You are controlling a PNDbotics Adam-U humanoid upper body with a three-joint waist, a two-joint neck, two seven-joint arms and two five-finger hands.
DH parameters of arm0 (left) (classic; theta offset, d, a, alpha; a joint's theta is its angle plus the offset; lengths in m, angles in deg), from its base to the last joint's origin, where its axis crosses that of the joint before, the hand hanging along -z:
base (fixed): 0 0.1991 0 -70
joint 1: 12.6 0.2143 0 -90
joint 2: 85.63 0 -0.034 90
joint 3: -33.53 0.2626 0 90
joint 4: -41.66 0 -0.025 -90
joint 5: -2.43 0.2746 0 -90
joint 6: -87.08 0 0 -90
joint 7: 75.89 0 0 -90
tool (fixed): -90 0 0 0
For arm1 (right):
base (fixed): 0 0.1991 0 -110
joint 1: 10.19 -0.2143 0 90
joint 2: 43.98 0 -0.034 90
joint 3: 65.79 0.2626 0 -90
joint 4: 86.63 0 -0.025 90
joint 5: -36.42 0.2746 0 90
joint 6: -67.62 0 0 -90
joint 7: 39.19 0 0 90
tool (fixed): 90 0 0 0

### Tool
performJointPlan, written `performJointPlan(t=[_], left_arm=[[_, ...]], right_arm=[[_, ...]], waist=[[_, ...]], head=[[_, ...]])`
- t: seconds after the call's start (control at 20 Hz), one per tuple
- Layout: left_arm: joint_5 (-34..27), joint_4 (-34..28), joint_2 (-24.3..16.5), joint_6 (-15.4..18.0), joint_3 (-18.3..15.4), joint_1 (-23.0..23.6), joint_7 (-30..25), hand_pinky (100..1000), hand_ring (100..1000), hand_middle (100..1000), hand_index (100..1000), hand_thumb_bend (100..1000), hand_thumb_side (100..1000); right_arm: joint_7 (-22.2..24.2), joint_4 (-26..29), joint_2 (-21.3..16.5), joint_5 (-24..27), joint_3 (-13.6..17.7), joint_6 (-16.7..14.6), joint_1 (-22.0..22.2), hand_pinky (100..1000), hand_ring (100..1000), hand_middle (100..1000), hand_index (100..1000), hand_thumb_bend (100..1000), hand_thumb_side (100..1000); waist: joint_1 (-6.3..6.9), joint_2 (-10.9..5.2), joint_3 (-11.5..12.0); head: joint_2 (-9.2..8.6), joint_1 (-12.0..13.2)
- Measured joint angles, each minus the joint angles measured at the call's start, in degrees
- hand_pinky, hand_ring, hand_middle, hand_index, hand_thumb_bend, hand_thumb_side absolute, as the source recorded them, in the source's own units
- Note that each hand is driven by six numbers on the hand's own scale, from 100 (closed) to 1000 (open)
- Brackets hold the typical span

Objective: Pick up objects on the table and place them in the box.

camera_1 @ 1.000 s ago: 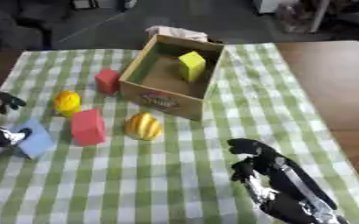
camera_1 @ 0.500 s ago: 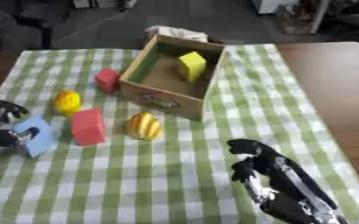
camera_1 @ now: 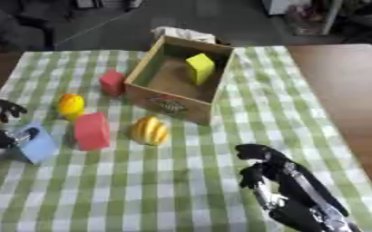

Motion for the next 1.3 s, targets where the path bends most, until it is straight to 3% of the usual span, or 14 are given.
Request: performJointPlan(t=[0.25, 0.45, 0.6, 0.7, 1.0, 1.3], left_arm=[[1.7, 0.8, 0.8, -0.1, 0.8, 0.1, -0.6, 743, 720, 742, 889, 399, 789], [2.9, 1.3, 1.6, -0.7, 0.9, 0.1, 0.0, 719, 698, 721, 879, 372, 685], [2.9, 1.3, 2.2, -1.3, 0.9, 0.1, 1.0, 652, 628, 653, 846, 310, 413], [2.6, 1.3, 2.7, -1.9, 0.9, 0.1, 2.1, 600, 576, 617, 826, 260, 295], [0.3, 0.3, 3.6, -3.7, 0.8, 0.6, 7.2, 495, 474, 551, 791, 100, 248], [-4.6, -5.7, 3.4, -4.0, -1.1, -1.1, 11.9, 500, 473, 525, 775, 100, 217]], right_arm=[[0.0, 0.0, 0.0, 0.0, 0.0, 0.0, 0.0, 722, 520, 842, 779, 100, 470], [0.0, 0.0, 0.0, 0.0, 0.0, 0.0, 0.0, 722, 520, 842, 779, 100, 470], [0.0, 0.0, 0.0, 0.0, 0.0, 0.0, 0.0, 722, 519, 841, 778, 100, 472], [0.0, -0.1, 0.0, 0.0, 0.0, 0.0, 0.0, 721, 519, 840, 778, 100, 471], [-0.2, -0.3, 0.0, -0.1, 0.0, 0.2, 0.0, 721, 518, 838, 774, 100, 472], [-0.3, -0.3, 0.0, -0.2, 0.0, 0.3, 0.0, 720, 517, 836, 772, 100, 472]], waist=[[0.00, 0.00, -0.2], [0.00, 0.00, -0.3], [0.01, 0.00, -0.3], [0.01, 0.00, -0.3], [0.01, 0.00, -0.4], [0.07, -0.01, -0.4]], head=[[0.00, 0.0], [0.00, 0.0], [0.00, 0.0], [0.00, 0.0], [0.00, 0.0], [0.00, -0.1]])
